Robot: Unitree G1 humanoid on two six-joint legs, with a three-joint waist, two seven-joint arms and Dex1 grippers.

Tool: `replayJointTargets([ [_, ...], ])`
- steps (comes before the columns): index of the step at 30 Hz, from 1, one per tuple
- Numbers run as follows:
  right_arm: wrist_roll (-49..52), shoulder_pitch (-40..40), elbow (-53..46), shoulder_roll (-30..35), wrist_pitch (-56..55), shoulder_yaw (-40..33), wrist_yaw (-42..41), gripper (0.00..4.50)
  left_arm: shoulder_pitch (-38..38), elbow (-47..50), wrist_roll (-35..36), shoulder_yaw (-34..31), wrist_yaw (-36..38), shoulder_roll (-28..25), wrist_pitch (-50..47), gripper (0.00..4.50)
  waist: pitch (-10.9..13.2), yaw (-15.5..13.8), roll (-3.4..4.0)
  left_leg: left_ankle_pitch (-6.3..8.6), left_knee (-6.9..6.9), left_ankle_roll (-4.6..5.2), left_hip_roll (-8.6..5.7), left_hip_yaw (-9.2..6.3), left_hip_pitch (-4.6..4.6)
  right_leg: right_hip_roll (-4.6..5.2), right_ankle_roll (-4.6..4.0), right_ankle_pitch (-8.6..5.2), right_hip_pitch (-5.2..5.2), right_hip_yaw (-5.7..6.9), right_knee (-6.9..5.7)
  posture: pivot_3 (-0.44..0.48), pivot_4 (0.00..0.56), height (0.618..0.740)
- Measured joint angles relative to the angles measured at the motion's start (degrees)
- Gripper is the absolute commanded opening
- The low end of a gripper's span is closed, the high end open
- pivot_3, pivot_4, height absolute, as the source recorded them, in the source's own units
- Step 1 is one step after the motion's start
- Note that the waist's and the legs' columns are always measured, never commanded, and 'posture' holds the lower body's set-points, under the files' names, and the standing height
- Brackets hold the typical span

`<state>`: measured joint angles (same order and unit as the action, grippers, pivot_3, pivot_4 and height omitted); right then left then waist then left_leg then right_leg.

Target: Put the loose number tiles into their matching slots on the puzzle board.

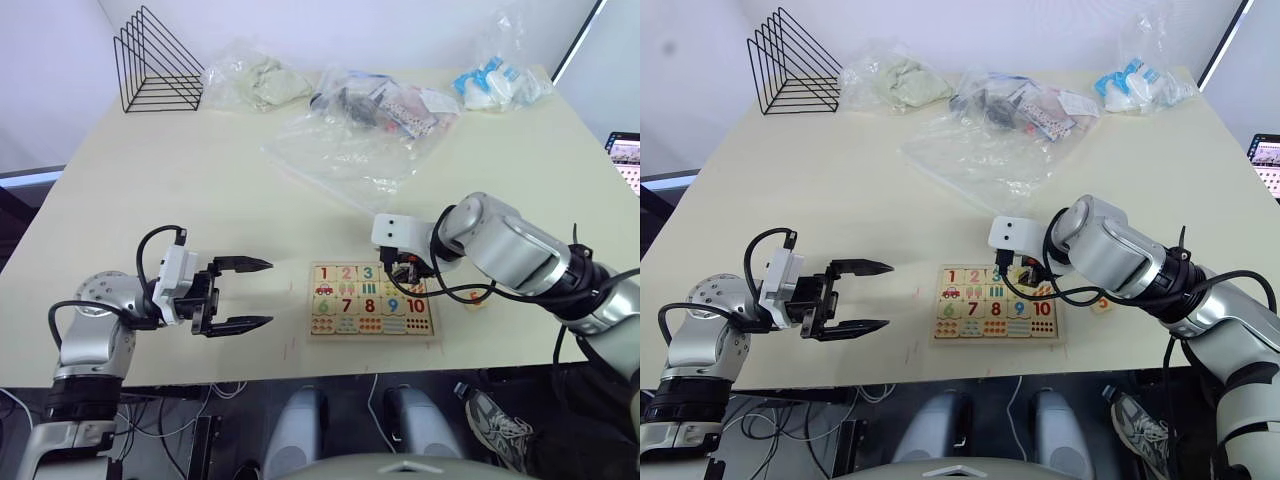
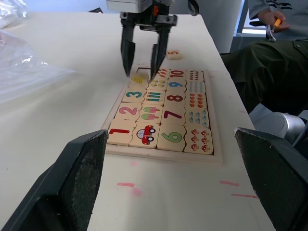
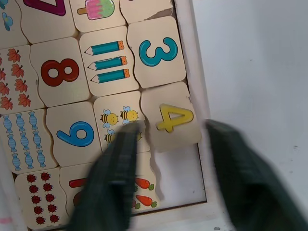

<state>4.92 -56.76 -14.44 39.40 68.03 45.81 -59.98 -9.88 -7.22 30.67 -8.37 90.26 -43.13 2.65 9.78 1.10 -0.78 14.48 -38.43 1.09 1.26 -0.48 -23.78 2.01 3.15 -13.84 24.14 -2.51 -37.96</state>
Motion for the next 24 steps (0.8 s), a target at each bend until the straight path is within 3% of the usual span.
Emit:
replayJointTargets([
  [2,0.0,0.0,0.0,0.2,0.0,0.2,-0.2,4.41,0.0,0.0,0.0,0.0,0.0,0.0,0.1,4.50,0.0,0.0,0.00,0.00,0.00,0.00,0.00,0.00,0.00,0.00,0.00,0.00,0.00,0.00,0.00,0.000,0.150,0.740],
  [3,0.0,0.0,0.0,0.2,0.0,0.2,-0.3,4.47,0.0,0.0,0.0,0.0,0.0,0.0,0.2,4.50,0.0,0.0,0.00,0.00,0.00,0.00,0.00,0.00,0.00,0.00,0.00,0.00,0.00,0.00,0.00,0.000,0.150,0.740],
  [11,0.8,0.0,0.0,0.7,0.0,-0.3,-1.0,4.47,0.0,0.0,0.0,0.0,0.1,0.0,0.4,4.50,0.0,0.0,0.00,0.00,0.00,0.00,0.00,-0.01,-0.01,0.00,0.00,0.00,0.00,0.00,0.00,0.000,0.150,0.740],
  [21,4.0,4.9,0.0,3.0,-5.5,-10.1,-0.8,4.47,-0.1,-0.1,0.0,0.1,0.1,0.0,0.7,4.50,0.0,-0.1,0.00,0.00,0.00,0.00,0.00,0.03,-0.02,0.00,0.00,0.00,-0.01,0.01,0.01,0.000,0.150,0.740],
  [24,5.2,8.7,1.0,3.2,-10.4,-14.8,-0.7,3.10,-0.1,-0.2,0.0,0.1,0.2,0.0,0.7,4.50,0.0,-0.1,-0.01,0.00,0.00,0.00,-0.01,0.06,-0.02,0.00,0.00,0.00,-0.03,0.02,0.01,0.000,0.150,0.740],
])
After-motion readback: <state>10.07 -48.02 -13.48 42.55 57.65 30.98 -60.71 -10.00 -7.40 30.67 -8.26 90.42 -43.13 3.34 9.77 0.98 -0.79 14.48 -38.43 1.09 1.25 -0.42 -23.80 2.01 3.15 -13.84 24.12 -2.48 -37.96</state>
